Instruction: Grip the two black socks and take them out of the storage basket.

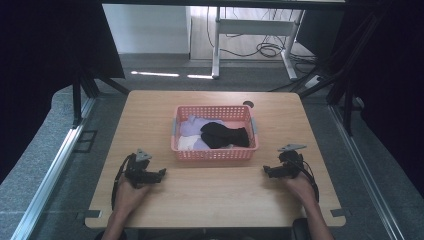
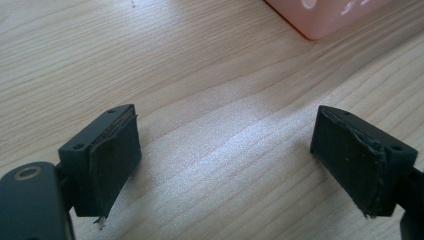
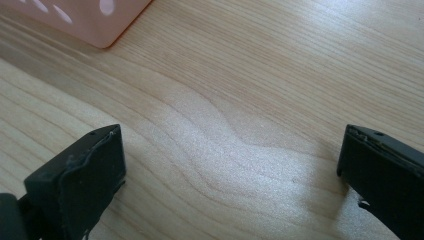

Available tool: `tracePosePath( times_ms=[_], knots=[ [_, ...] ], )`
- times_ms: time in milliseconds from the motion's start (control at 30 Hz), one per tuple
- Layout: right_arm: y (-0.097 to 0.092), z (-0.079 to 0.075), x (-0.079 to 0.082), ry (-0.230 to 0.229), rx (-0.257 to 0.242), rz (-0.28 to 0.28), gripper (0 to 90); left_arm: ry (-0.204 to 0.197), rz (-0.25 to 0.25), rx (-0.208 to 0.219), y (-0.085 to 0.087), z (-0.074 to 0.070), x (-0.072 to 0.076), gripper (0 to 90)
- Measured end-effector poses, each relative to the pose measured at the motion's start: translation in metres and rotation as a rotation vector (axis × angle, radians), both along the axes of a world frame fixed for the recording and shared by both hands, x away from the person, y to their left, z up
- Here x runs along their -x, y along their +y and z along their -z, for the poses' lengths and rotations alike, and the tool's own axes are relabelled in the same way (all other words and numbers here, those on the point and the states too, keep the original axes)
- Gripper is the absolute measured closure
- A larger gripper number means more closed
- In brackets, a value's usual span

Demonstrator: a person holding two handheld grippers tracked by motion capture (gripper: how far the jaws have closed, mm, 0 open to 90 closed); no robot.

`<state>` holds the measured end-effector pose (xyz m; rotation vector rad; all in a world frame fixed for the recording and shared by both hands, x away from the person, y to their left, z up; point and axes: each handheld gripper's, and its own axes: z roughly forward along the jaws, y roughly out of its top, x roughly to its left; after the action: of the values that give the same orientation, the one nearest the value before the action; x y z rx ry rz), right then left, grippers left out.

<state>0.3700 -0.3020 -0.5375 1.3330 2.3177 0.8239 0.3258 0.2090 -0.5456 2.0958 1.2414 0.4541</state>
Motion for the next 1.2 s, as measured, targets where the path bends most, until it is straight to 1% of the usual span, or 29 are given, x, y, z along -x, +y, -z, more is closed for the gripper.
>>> tracePosePath(
  times_ms=[633, 733, 767, 800, 933, 1067, 1200],
  knots=[
    [0.000, 0.000, -0.001, 0.004, -0.003, -0.005, 0.0, 0.000, 0.000, 0.001, 0.000, 0.000, 0.000, 12.2],
    [0.001, -0.001, -0.001, 0.008, 0.006, -0.003, 0.0, 0.000, 0.000, 0.000, 0.000, 0.000, 0.000, 12.2],
    [0.001, -0.001, -0.002, 0.012, 0.002, -0.007, 0.0, -0.001, 0.000, 0.001, 0.000, 0.000, 0.000, 12.2],
    [0.002, -0.002, -0.002, 0.021, 0.012, -0.010, 0.0, -0.001, 0.000, 0.000, 0.000, 0.000, 0.000, 12.2],
    [0.003, -0.003, -0.003, 0.036, 0.013, -0.019, 0.6, 0.000, 0.000, 0.000, 0.000, 0.000, 0.000, 12.2],
    [0.005, -0.007, -0.003, 0.059, 0.019, -0.039, 4.1, 0.000, 0.000, 0.000, 0.000, 0.000, 0.000, 12.2],
    [0.006, -0.011, -0.004, 0.054, 0.025, -0.055, 5.6, -0.001, -0.001, 0.000, 0.000, 0.000, 0.000, 12.2]
  ],
)
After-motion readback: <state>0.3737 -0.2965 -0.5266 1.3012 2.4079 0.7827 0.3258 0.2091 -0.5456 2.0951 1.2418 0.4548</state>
